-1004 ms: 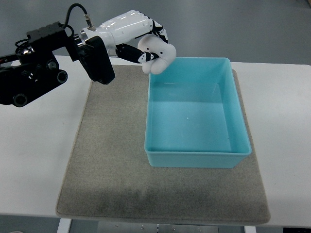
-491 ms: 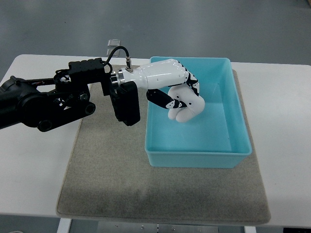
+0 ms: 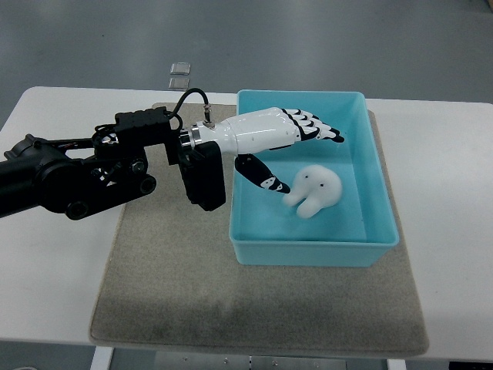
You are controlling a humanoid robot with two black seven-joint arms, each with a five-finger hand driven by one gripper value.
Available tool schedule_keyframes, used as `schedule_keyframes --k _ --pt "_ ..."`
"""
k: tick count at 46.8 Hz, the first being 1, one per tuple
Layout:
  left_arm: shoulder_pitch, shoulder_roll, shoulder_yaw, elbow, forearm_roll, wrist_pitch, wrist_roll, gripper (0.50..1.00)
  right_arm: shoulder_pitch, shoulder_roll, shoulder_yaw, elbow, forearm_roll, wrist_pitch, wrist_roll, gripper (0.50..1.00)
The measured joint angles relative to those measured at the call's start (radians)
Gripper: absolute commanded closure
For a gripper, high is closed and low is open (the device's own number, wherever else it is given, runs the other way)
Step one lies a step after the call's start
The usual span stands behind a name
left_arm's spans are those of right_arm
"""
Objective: Place white toy into blue box with left hand
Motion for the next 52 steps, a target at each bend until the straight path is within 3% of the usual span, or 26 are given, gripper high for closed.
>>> schedule_keyframes --k 5,16,22,35,43,52 --pt "0.004 0.0 0.0 0.0 0.0 0.001 0.0 0.506 0.0 0.0 0.0 0.0 0.0 0.0 0.0 0.564" --pt "0.009 0.002 -0.029 0.004 -0.072 0.049 0.001 0.506 0.0 0.0 0.0 0.0 0.0 0.0 0.0 0.564" --pt "0.016 0.011 -0.042 0.024 -0.34 0.106 0.001 0.506 0.0 0.0 0.0 0.0 0.0 0.0 0.0 0.564" --pt "0.015 0.052 -0.098 0.084 -0.952 0.111 0.001 0.506 0.0 0.0 0.0 0.0 0.0 0.0 0.0 0.564" --pt "0.019 0.069 -0.111 0.14 -1.263 0.083 0.004 0.504 0.0 0.0 0.0 0.0 0.0 0.0 0.0 0.564" --pt "0.019 0.091 -0.111 0.234 -1.522 -0.046 0.018 0.5 0.0 0.0 0.0 0.0 0.0 0.0 0.0 0.564"
